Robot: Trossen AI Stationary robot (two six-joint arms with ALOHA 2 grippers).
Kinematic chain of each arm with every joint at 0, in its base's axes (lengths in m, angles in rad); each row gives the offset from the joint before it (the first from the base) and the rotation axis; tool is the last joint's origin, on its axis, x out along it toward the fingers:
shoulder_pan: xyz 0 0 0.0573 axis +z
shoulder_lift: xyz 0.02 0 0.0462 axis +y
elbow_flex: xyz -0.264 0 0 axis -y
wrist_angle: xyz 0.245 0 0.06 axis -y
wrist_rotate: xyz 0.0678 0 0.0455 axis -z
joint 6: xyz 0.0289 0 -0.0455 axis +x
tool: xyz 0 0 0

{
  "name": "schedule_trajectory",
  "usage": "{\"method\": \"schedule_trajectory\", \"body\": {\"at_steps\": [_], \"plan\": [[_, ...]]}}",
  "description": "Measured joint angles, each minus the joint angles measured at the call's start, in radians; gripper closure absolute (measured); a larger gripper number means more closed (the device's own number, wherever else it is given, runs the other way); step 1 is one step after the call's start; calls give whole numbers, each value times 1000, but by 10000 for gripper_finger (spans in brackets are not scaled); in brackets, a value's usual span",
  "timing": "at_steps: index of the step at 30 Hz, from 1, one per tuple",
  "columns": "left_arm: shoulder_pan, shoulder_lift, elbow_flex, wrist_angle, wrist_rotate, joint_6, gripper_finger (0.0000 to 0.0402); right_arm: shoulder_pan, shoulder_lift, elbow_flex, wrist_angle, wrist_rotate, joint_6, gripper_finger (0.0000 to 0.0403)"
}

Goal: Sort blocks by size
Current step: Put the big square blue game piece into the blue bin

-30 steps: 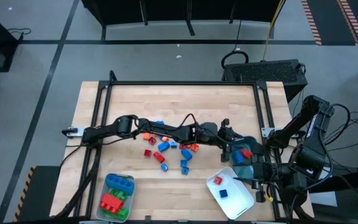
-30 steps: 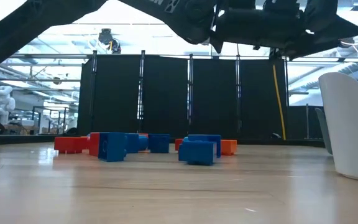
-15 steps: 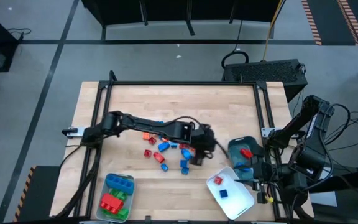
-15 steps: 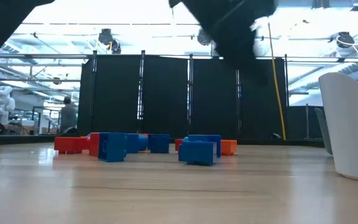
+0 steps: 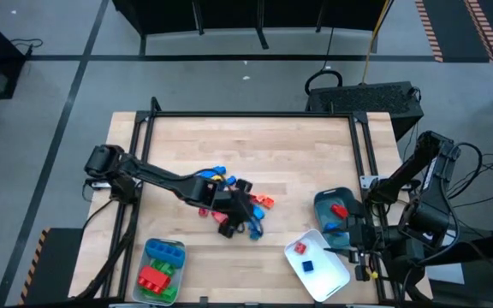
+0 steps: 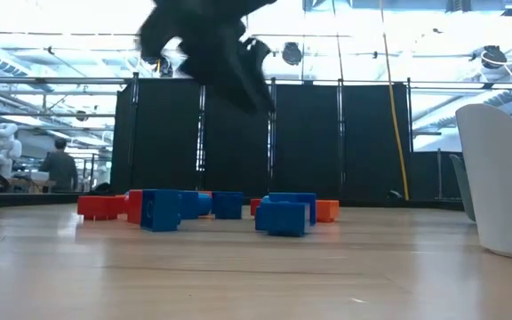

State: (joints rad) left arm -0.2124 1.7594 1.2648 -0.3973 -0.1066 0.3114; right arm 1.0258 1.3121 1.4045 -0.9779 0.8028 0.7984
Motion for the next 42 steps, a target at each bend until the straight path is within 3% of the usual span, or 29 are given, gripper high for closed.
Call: {"method": "schedule_trajectory", "body": {"at_steps": [6,18,24,42], "plan": [[25,-28,-125,148,61,97,187,0,0,0,6,0,2,232],[99,-5,-129,248,270,201,187,-1,0,0,6,0,27,232],[134,49,-121,321,297,203,187,-1,0,0,5,0,26,232],[152,241,-62,307,347,252,187,-1,0,0,0,3,27,232]]}}
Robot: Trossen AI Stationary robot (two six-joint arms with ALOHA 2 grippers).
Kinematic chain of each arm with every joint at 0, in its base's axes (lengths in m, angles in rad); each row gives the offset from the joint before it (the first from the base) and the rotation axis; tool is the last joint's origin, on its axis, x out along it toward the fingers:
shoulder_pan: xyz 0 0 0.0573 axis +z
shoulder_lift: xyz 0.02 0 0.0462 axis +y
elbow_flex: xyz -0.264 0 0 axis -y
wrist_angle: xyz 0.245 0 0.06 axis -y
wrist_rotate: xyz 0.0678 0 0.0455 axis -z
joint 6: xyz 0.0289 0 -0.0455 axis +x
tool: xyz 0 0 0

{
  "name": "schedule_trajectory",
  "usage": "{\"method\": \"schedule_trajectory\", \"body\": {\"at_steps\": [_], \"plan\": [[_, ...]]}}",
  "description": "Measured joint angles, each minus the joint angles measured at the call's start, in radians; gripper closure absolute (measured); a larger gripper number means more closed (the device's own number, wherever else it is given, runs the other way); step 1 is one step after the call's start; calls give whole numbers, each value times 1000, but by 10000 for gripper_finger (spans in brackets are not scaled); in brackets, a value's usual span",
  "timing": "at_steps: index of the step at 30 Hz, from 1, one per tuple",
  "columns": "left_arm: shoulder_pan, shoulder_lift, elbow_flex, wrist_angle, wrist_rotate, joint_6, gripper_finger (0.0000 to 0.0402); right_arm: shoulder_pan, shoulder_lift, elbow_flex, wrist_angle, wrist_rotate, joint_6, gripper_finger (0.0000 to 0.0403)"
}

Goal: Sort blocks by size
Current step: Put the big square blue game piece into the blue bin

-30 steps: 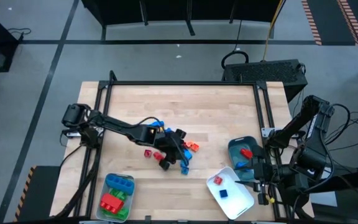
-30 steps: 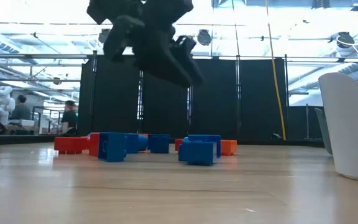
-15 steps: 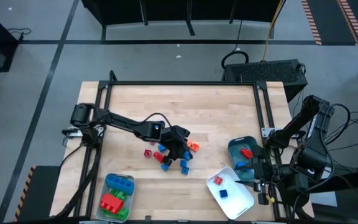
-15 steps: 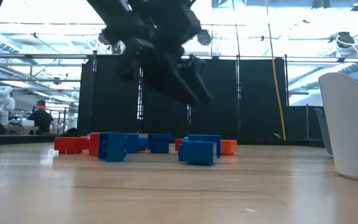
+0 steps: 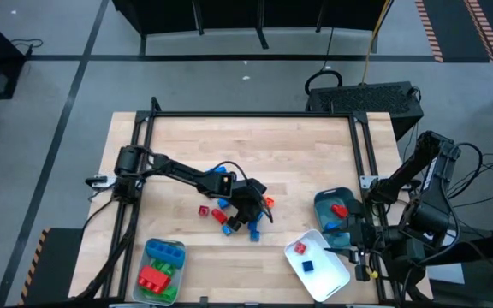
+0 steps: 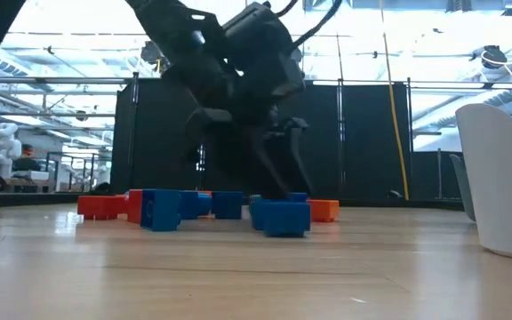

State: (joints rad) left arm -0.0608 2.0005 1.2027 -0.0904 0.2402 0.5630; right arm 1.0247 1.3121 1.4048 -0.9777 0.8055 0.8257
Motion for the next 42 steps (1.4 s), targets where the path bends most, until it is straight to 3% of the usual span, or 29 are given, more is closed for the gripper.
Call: {"method": "schedule_trajectory", "body": {"at_steps": [5,11,17,24,34,39,42], "plan": [[9,25,-1,-8,-9,-6,196,0,0,0,4,0,0,232],[18,24,4,-72,-7,-41,266,0,0,0,4,0,0,232],[17,25,20,-80,-37,-103,269,0,0,0,6,0,0,232],[-12,23,145,-96,-134,-136,269,0,0,0,9,1,0,232],[7,44,212,387,-197,-166,269,0,0,0,9,2,-5,232],[19,140,246,678,-197,-245,269,0,0,0,8,2,-11,232],[17,222,343,727,-170,-270,269,0,0,0,9,2,-24,232]]}}
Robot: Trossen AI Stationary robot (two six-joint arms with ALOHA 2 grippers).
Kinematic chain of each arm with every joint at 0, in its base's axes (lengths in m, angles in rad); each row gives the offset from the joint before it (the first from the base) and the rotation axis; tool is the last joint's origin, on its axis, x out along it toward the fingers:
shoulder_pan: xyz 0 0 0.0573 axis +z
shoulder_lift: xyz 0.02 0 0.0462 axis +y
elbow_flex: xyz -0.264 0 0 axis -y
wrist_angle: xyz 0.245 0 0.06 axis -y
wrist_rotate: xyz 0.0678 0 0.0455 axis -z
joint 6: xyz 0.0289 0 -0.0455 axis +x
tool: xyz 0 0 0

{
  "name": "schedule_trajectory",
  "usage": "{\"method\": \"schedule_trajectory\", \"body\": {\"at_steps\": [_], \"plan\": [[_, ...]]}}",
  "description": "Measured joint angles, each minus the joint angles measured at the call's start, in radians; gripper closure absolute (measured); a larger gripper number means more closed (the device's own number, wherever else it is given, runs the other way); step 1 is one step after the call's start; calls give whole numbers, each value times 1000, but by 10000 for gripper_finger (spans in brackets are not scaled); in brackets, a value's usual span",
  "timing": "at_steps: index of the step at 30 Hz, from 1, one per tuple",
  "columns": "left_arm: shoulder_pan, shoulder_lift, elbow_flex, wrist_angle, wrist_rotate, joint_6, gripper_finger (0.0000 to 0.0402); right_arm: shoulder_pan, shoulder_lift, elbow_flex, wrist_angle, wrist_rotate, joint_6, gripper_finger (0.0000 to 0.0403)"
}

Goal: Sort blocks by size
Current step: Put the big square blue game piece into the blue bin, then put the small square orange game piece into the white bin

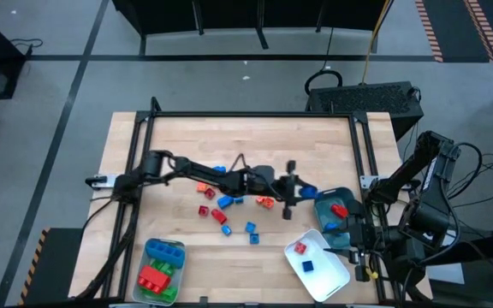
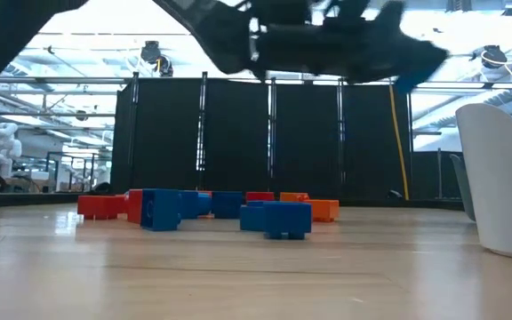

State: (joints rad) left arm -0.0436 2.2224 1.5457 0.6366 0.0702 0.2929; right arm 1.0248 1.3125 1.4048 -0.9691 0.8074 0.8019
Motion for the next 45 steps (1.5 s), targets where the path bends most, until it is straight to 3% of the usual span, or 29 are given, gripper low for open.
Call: {"method": "schedule_trajectory", "body": {"at_steps": [7,16,25,31,36,40,45], "plan": [[-7,191,273,-71,11,-10,269,0,0,0,0,-1,-2,232],[-8,335,486,-88,51,-69,269,0,0,0,0,-1,-5,232],[-5,378,551,-112,50,-78,264,0,0,0,0,-2,-6,232],[-5,378,552,-117,49,-78,202,0,0,0,0,-1,-6,232],[-4,378,552,-124,51,-78,180,0,0,0,0,-1,-6,232],[-7,329,550,-318,58,-72,178,0,0,0,0,-1,-3,232],[-10,183,555,-759,108,71,177,0,0,0,0,-1,-2,232]]}}
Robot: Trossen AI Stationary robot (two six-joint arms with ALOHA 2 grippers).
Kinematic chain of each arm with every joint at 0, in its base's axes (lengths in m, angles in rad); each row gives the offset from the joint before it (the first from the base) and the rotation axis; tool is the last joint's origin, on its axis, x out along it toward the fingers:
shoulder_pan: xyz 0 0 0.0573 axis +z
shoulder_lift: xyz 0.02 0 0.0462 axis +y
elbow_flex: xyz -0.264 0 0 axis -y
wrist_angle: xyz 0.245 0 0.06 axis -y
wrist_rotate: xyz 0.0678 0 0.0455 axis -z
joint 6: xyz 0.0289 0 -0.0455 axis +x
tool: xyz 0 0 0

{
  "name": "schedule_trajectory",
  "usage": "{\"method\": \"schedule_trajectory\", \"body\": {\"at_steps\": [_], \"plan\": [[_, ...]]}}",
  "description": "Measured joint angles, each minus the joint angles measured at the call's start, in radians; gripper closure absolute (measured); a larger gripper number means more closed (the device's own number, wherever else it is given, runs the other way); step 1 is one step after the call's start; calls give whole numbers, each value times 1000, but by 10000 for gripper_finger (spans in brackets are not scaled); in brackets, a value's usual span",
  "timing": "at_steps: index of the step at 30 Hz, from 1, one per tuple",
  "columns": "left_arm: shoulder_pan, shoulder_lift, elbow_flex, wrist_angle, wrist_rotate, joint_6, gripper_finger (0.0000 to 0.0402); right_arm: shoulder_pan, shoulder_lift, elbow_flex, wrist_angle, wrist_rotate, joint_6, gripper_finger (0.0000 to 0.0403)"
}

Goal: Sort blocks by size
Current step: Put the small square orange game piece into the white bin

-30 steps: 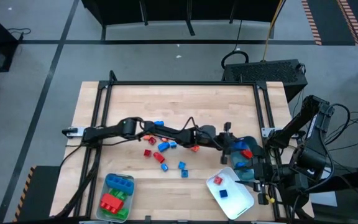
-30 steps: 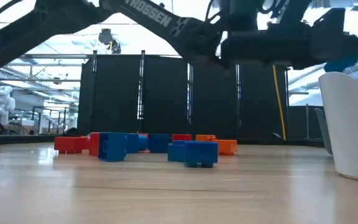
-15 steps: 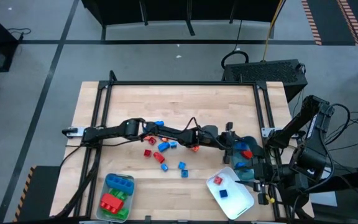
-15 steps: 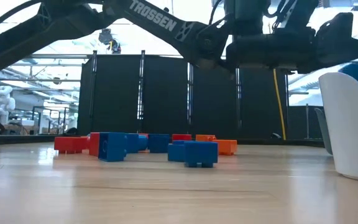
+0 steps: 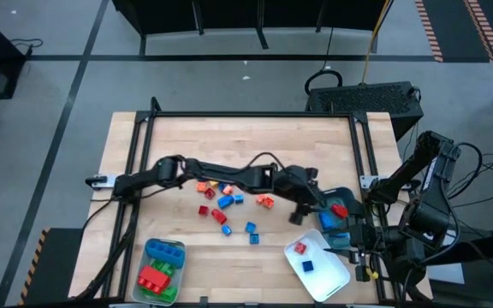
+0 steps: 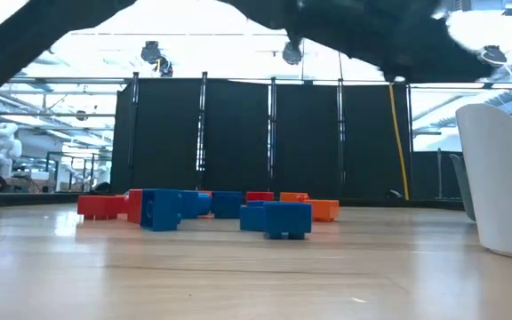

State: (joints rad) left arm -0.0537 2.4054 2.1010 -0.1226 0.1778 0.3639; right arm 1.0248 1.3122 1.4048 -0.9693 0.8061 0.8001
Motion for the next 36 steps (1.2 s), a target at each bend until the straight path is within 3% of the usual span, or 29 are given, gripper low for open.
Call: {"method": "schedule_trajectory", "body": {"at_steps": [4,10,18,22,25,36], "plan": [[-1,-51,-32,-322,81,60,176,0,0,0,0,-1,0,232],[18,-135,-180,-524,100,79,176,5,0,0,-1,-3,0,232],[24,-326,-486,-424,28,140,176,5,0,0,-9,-27,0,232],[40,-357,-635,-237,-17,122,176,5,0,0,-12,-27,-5,232],[34,-363,-675,-104,-75,146,176,5,0,0,-16,-27,-5,232],[32,-342,-684,-80,-65,149,175,5,0,0,-17,-26,-5,232]]}}
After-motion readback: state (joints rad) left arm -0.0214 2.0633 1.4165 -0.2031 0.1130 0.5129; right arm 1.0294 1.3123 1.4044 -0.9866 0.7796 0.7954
